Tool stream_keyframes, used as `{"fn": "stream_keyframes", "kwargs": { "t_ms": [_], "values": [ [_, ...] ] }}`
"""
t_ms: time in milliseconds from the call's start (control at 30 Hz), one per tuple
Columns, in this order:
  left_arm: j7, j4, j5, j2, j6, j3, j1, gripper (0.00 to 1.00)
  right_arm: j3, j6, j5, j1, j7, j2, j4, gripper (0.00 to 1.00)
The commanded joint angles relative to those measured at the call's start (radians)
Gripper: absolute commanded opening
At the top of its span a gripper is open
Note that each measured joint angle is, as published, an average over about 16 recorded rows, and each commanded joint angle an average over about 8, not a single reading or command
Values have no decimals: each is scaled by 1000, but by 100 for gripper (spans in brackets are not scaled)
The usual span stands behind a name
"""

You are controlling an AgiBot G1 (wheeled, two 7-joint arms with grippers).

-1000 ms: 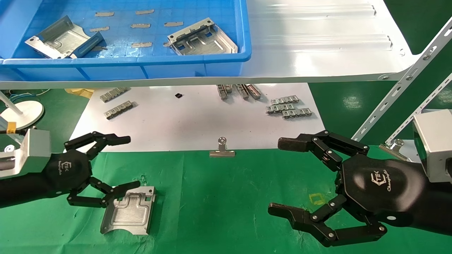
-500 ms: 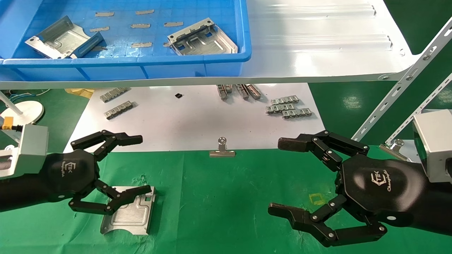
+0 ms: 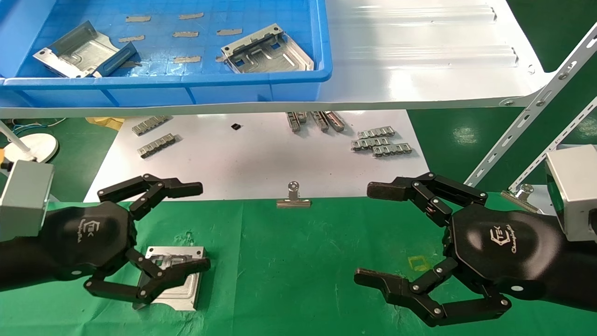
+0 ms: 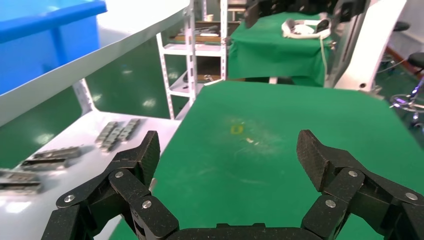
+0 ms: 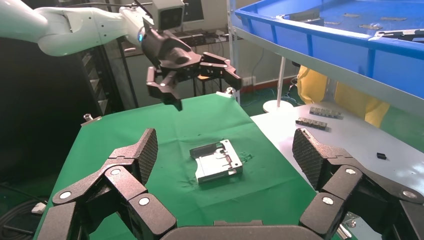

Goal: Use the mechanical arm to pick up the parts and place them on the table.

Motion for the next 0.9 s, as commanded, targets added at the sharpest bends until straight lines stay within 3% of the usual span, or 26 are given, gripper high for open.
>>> {"fn": "stream_keyframes", "kwargs": {
  "t_ms": [33, 600, 900],
  "values": [
    [-25, -31, -3, -3, -3, -15, 12, 100, 0, 0, 0, 0, 0, 0, 0, 100],
    [-232, -284, -28, -29, -31, -138, 114, 100, 0, 0, 0, 0, 0, 0, 0, 100],
    [-254, -322, -33, -34, -36, -158, 130, 100, 0, 0, 0, 0, 0, 0, 0, 100]
  ]
}}
